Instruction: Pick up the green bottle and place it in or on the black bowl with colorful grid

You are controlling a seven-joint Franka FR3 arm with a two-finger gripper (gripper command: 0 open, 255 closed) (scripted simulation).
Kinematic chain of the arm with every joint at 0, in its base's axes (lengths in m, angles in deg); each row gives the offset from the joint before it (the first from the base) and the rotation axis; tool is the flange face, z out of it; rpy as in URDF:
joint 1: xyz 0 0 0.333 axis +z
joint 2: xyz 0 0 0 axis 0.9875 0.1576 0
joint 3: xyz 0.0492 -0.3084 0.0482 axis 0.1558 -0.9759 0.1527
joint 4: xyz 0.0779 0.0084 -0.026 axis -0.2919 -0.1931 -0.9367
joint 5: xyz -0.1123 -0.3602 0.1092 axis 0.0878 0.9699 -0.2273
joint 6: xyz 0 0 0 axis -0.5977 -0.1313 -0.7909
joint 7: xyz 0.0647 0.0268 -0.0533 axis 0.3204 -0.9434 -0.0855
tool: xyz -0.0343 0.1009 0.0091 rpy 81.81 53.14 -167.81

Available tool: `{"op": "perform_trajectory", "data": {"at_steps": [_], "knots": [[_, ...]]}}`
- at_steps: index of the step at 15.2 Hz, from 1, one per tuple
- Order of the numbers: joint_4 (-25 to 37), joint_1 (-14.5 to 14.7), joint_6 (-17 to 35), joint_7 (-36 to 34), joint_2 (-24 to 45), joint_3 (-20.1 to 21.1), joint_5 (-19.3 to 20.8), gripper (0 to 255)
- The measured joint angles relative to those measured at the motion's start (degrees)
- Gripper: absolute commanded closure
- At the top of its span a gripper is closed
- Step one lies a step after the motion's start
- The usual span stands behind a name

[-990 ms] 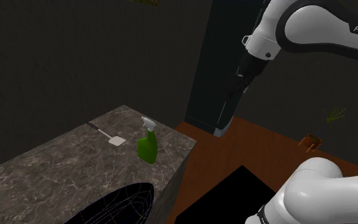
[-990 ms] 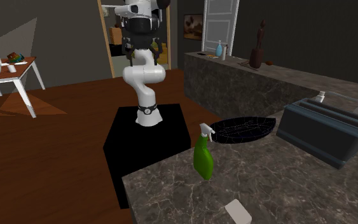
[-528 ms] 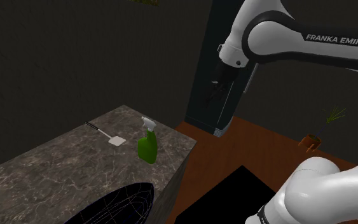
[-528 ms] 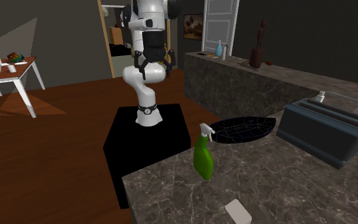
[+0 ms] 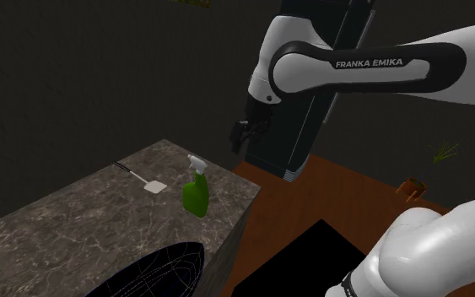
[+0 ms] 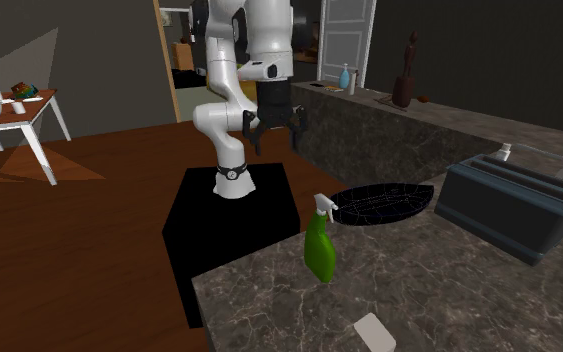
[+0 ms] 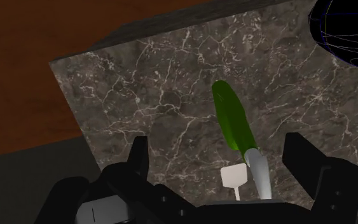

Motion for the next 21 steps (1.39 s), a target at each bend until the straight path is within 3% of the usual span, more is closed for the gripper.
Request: {"op": "perform_trajectory", "data": {"at_steps": [9,21], "knots": [[10.72,1.52,6.7,-6.6,19.27,5.14,2.04,0],[8.82,1.97,12.71,-7.85,23.67,5.77,3.14,0]]}}
